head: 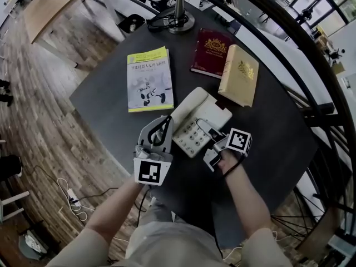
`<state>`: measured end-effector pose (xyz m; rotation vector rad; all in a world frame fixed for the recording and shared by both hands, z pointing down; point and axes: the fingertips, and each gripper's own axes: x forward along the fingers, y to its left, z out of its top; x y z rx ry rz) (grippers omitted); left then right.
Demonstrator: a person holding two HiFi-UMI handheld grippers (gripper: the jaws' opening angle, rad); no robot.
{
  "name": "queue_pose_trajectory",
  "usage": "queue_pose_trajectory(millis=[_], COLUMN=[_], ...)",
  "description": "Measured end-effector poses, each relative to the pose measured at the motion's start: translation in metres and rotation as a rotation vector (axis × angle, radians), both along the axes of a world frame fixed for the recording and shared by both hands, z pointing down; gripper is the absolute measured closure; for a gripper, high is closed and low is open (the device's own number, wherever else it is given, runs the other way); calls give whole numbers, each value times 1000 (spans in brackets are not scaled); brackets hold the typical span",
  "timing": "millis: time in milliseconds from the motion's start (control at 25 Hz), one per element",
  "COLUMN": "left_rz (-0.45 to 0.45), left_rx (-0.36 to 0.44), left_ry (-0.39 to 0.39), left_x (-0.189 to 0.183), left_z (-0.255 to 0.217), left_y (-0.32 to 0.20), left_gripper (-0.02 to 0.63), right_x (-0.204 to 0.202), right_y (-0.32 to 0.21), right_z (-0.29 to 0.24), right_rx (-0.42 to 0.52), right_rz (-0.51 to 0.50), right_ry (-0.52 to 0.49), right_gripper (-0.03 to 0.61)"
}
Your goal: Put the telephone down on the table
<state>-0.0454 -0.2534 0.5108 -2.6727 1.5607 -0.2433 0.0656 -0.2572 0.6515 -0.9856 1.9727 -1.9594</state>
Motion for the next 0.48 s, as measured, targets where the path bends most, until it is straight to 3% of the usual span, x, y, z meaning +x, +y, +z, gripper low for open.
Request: queue_pose_trajectory(millis=[480], left_rz=[-14], left_rx=[-130], left_ry=[23], left_x=[6], left_z=[37], left_y=[-4], left_gripper=[611], right_x=[0], right_y=[-3], right_z=[16], right_rx=[-59], right_rz=[-66], right_ry=[133], right_gripper=[373])
